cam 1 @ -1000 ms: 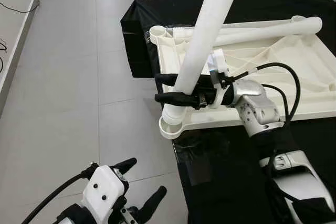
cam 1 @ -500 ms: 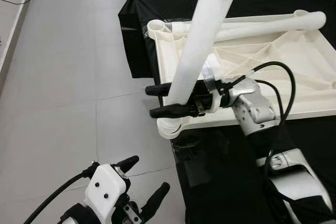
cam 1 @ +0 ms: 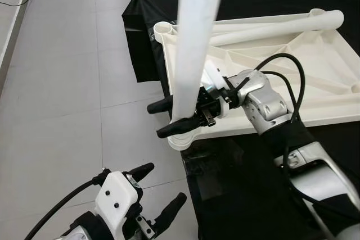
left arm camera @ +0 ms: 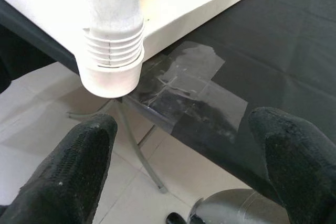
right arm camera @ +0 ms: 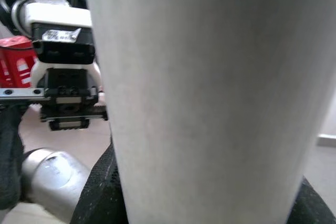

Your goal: Building children table

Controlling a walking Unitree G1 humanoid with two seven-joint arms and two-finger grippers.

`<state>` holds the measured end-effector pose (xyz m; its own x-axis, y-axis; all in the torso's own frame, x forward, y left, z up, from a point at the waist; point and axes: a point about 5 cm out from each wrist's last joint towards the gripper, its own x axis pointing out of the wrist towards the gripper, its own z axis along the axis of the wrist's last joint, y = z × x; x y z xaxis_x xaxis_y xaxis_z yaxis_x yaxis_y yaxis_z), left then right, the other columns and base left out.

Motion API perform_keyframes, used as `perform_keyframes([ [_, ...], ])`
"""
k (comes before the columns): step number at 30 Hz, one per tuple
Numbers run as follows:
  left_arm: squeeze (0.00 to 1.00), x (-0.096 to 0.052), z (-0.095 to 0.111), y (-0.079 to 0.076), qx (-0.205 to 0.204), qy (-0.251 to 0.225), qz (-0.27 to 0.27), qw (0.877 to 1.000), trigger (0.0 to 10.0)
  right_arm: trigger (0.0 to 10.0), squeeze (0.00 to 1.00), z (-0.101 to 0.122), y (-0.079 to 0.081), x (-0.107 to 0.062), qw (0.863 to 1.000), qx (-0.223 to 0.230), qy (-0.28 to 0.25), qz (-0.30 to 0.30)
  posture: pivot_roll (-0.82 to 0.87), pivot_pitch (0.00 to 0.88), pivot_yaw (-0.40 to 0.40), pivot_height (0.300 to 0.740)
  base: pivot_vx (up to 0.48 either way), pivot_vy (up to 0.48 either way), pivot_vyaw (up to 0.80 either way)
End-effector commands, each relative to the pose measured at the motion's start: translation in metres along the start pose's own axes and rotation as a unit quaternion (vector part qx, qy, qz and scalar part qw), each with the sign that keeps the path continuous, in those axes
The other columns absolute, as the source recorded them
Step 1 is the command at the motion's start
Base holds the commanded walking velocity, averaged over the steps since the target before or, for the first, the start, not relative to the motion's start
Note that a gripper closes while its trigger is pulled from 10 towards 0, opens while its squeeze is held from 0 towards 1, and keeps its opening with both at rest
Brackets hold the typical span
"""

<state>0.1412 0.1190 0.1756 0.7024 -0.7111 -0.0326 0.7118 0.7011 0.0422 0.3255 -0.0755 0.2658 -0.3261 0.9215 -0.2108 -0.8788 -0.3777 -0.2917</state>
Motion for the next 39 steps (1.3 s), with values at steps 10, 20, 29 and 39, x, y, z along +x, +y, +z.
perform_keyframes([
  [10,0.00,0.000,-0.004,-0.003,-0.018,0.006,-0.016,1.000,10.0,10.0,0.00,-0.019,0.006,0.001,0.995,0.089,0.009,0.035,0.10,0.323,-0.043,0.740,0.000,0.000,0.00],
  [20,0.00,0.000,-0.003,-0.003,-0.016,0.005,-0.016,1.000,10.0,10.0,0.00,-0.033,0.006,0.002,0.998,0.068,0.003,0.014,0.10,0.329,-0.042,0.740,0.000,0.000,0.00],
  [29,0.00,0.001,-0.004,-0.001,-0.015,0.004,-0.017,1.000,10.0,10.0,0.00,-0.041,0.012,-0.008,0.998,0.046,0.016,-0.042,0.09,0.324,-0.036,0.740,0.000,0.000,0.00],
  [39,0.00,0.003,-0.005,0.000,-0.013,0.003,-0.016,1.000,10.0,10.0,0.00,-0.042,0.009,-0.006,0.993,0.055,0.018,-0.107,0.09,0.316,-0.036,0.740,0.000,0.000,0.00],
])
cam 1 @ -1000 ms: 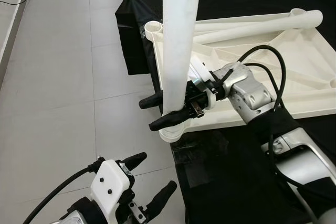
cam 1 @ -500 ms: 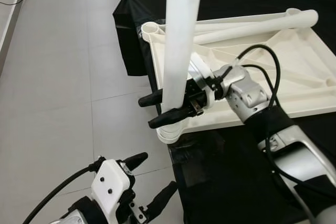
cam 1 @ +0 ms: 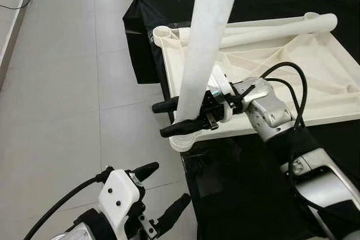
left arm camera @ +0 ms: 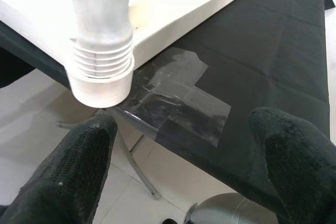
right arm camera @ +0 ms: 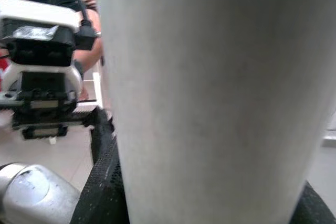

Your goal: Building children table

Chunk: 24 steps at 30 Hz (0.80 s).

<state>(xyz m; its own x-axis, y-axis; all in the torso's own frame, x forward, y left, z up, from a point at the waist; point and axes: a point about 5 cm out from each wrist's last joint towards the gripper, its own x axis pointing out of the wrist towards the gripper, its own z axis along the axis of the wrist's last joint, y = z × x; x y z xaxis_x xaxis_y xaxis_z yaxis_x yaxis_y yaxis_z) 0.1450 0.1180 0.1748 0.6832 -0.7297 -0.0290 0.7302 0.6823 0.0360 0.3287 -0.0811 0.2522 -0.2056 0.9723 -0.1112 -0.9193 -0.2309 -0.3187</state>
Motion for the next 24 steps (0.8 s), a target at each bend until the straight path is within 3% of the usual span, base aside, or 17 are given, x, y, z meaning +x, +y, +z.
perform_keyframes([
  [1,0.00,0.000,-0.004,-0.001,-0.010,0.005,-0.002,1.000,10.0,10.0,0.00,-0.027,0.003,-0.004,0.997,0.051,0.049,-0.043,0.09,0.316,-0.036,0.740,0.000,0.000,0.00],
  [4,0.00,0.000,-0.004,-0.001,-0.010,0.005,-0.002,1.000,10.0,10.0,0.00,-0.027,0.003,-0.004,0.997,0.051,0.049,-0.043,0.09,0.316,-0.036,0.740,0.000,0.000,0.00],
  [11,0.00,-0.001,-0.004,-0.001,-0.010,0.005,0.001,1.000,10.0,10.0,0.00,-0.028,0.002,-0.009,0.989,0.047,0.073,-0.118,0.09,0.317,-0.037,0.740,0.000,0.000,0.00],
  [14,0.00,-0.001,-0.005,-0.001,-0.011,0.006,0.000,1.000,10.0,10.0,0.00,-0.032,0.009,-0.013,0.970,0.081,0.085,-0.214,0.07,0.315,-0.042,0.740,0.000,0.000,0.00],
  [16,0.00,-0.001,-0.005,-0.001,-0.011,0.006,0.000,1.000,10.0,10.0,0.00,-0.032,0.009,-0.013,0.970,0.081,0.085,-0.214,0.07,0.315,-0.042,0.740,0.000,0.000,0.00],
  [17,0.00,-0.001,-0.005,-0.001,-0.012,0.006,0.001,1.000,10.0,10.0,0.00,-0.043,0.020,-0.010,0.939,0.128,0.094,-0.305,0.06,0.314,-0.048,0.740,0.000,0.000,0.00],
  [19,0.00,-0.001,-0.005,-0.001,-0.012,0.006,0.001,1.000,10.0,10.0,0.00,-0.043,0.020,-0.010,0.939,0.128,0.094,-0.305,0.06,0.314,-0.048,0.740,0.000,0.000,0.00],
  [20,0.00,-0.001,-0.006,-0.001,-0.012,0.006,0.001,1.000,10.0,10.0,0.00,-0.047,0.025,-0.009,0.925,0.144,0.097,-0.339,0.06,0.313,-0.050,0.740,0.000,0.000,0.00],
  [21,0.00,-0.001,-0.006,-0.001,-0.012,0.006,0.001,1.000,10.0,10.0,0.00,-0.047,0.025,-0.009,0.925,0.144,0.097,-0.339,0.06,0.313,-0.050,0.740,0.000,0.000,0.00],
  [23,0.00,-0.002,-0.007,0.000,-0.011,0.008,0.002,1.000,10.0,10.0,0.00,-0.054,0.040,-0.008,0.864,0.155,0.109,-0.467,0.05,0.306,-0.050,0.740,0.000,0.000,0.00],
  [24,0.00,-0.002,-0.007,0.000,-0.011,0.008,0.002,1.000,10.0,10.0,0.00,-0.054,0.040,-0.008,0.864,0.155,0.109,-0.467,0.05,0.306,-0.050,0.740,0.000,0.000,0.00],
])
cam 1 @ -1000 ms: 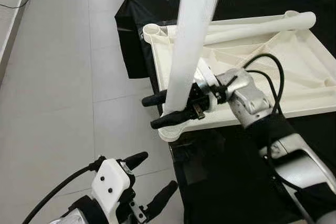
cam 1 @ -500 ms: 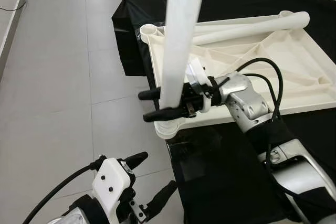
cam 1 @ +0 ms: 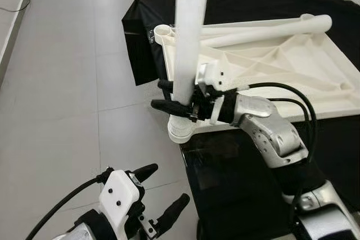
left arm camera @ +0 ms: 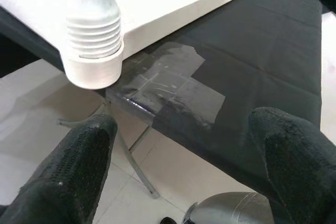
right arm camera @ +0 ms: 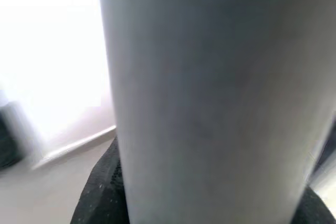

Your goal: Building children table

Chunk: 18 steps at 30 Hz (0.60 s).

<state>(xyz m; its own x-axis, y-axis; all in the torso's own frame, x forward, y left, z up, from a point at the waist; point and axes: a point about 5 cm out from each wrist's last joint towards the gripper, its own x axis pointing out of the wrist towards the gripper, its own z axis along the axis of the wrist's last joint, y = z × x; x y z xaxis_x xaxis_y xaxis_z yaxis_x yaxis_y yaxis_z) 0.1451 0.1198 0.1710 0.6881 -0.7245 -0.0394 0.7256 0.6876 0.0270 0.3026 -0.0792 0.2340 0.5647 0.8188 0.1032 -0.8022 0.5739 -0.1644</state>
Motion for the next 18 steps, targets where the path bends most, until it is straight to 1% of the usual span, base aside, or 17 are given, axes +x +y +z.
perform_keyframes([
  [1,0.00,-0.001,-0.003,-0.001,-0.007,0.003,-0.001,1.000,10.0,10.0,0.00,-0.045,-0.012,-0.016,0.988,0.033,0.126,-0.081,0.05,0.306,-0.050,0.740,0.000,0.000,0.00],
  [3,0.00,-0.001,-0.004,0.000,-0.006,0.003,-0.001,1.000,10.0,10.0,0.00,-0.047,0.001,-0.028,0.977,0.017,0.120,-0.176,0.05,0.301,-0.050,0.740,0.000,0.000,0.00],
  [4,0.00,-0.001,-0.004,0.001,-0.005,0.003,-0.001,1.000,10.0,10.0,0.00,-0.049,0.008,-0.032,0.973,0.010,0.116,-0.198,0.05,0.299,-0.046,0.740,0.000,0.000,0.00],
  [7,0.00,-0.001,-0.004,0.001,-0.005,0.004,-0.001,1.000,10.0,10.0,0.00,-0.049,0.012,-0.034,0.971,0.007,0.115,-0.210,0.05,0.299,-0.046,0.740,0.000,0.000,0.00],
  [9,0.00,-0.002,-0.005,0.004,-0.001,0.006,-0.001,1.000,10.0,10.0,0.00,-0.049,0.019,-0.036,0.960,0.007,0.114,-0.255,0.05,0.287,-0.029,0.740,0.000,0.000,0.00],
  [10,0.00,-0.002,-0.005,0.004,-0.001,0.006,-0.001,1.000,10.0,10.0,0.00,-0.049,0.019,-0.036,0.960,0.007,0.114,-0.255,0.05,0.287,-0.029,0.740,0.000,0.000,0.00],
  [12,0.00,-0.003,-0.005,0.005,0.001,0.007,-0.001,1.000,10.0,10.0,0.00,-0.048,0.022,-0.036,0.954,0.010,0.113,-0.276,0.05,0.281,-0.026,0.740,0.000,0.000,0.00],
  [14,0.00,-0.003,-0.006,0.005,0.002,0.008,-0.001,1.000,10.0,10.0,0.00,-0.048,0.023,-0.035,0.953,0.012,0.112,-0.283,0.06,0.278,-0.023,0.740,0.000,0.000,0.00],
  [15,0.00,-0.003,-0.006,0.005,0.004,0.009,-0.002,1.000,10.0,10.0,0.00,-0.048,0.026,-0.035,0.947,0.024,0.111,-0.301,0.06,0.275,-0.022,0.740,0.000,0.000,0.00],
  [17,0.00,-0.003,-0.006,0.005,0.004,0.009,-0.002,1.000,10.0,10.0,0.00,-0.048,0.026,-0.035,0.947,0.024,0.111,-0.301,0.06,0.275,-0.022,0.740,0.000,0.000,0.00],
  [18,0.00,-0.003,-0.006,0.006,0.004,0.009,-0.002,1.000,10.0,10.0,0.00,-0.048,0.028,-0.036,0.940,0.036,0.110,-0.320,0.06,0.272,-0.021,0.740,0.000,0.000,0.00],
])
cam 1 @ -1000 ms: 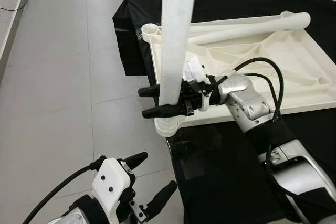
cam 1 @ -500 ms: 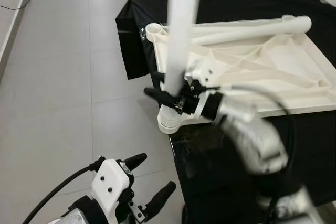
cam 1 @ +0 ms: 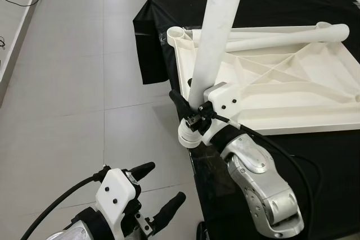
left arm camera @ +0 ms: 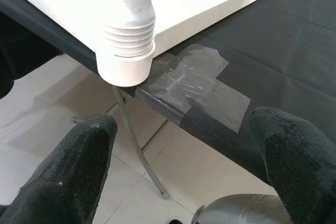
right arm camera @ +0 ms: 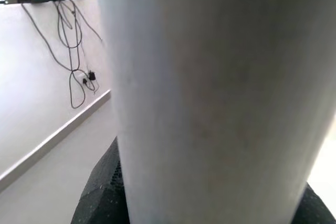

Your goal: Building children table

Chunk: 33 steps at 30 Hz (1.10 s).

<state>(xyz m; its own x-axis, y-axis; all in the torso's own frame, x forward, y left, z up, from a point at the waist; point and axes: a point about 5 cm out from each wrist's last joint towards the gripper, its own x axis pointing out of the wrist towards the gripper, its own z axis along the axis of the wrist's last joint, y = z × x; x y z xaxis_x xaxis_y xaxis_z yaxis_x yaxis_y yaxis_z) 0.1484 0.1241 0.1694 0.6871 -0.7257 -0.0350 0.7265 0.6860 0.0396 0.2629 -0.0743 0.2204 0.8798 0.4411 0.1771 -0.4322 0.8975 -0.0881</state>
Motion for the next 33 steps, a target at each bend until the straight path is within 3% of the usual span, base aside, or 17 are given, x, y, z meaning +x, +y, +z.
perform_keyframes([
  [1,0.00,-0.002,-0.005,0.001,-0.002,0.012,-0.001,1.000,10.0,10.0,0.00,-0.042,-0.016,-0.010,0.990,0.004,0.118,-0.076,0.06,0.272,-0.021,0.740,0.000,0.000,0.00],
  [5,0.00,-0.001,-0.005,0.002,0.001,0.011,-0.001,1.000,10.0,10.0,0.00,-0.042,-0.005,-0.014,0.985,0.036,0.118,-0.121,0.06,0.261,-0.016,0.740,0.000,0.000,0.00],
  [15,0.00,0.002,-0.004,0.007,0.008,0.004,0.004,1.000,10.0,10.0,0.00,-0.041,0.002,-0.013,0.986,0.040,0.112,-0.120,0.06,0.253,-0.010,0.740,0.000,0.000,0.00],
  [21,0.00,0.002,-0.003,0.012,0.022,0.005,0.014,1.000,10.0,10.0,0.00,-0.031,0.019,-0.001,0.996,0.030,0.087,0.013,0.08,0.247,-0.005,0.740,0.000,0.000,0.00],
  [27,0.00,0.002,-0.004,0.015,0.029,0.007,0.019,0.999,10.0,10.0,0.00,-0.021,0.012,0.006,0.991,0.013,0.062,0.116,0.07,0.239,-0.002,0.740,0.000,0.000,0.00],
  [29,0.00,0.004,-0.004,0.017,0.032,0.006,0.020,0.999,10.0,10.0,0.00,-0.015,0.004,0.007,0.974,-0.018,0.037,0.224,0.07,0.233,-0.002,0.740,0.000,0.000,0.00],
  [30,0.00,0.004,-0.004,0.017,0.032,0.006,0.020,0.999,10.0,10.0,0.00,-0.015,0.004,0.007,0.974,-0.018,0.037,0.224,0.07,0.233,-0.002,0.740,0.000,0.000,0.00],
  [32,0.00,0.005,-0.004,0.017,0.035,0.006,0.020,0.999,10.0,10.0,0.00,-0.011,-0.006,0.004,0.951,-0.048,0.017,0.306,0.07,0.230,-0.002,0.740,0.000,0.000,0.00],
  [33,0.00,0.005,-0.004,0.017,0.035,0.006,0.020,0.999,10.0,10.0,0.00,-0.011,-0.006,0.004,0.951,-0.048,0.017,0.306,0.07,0.230,-0.002,0.740,0.000,0.000,0.00],
])
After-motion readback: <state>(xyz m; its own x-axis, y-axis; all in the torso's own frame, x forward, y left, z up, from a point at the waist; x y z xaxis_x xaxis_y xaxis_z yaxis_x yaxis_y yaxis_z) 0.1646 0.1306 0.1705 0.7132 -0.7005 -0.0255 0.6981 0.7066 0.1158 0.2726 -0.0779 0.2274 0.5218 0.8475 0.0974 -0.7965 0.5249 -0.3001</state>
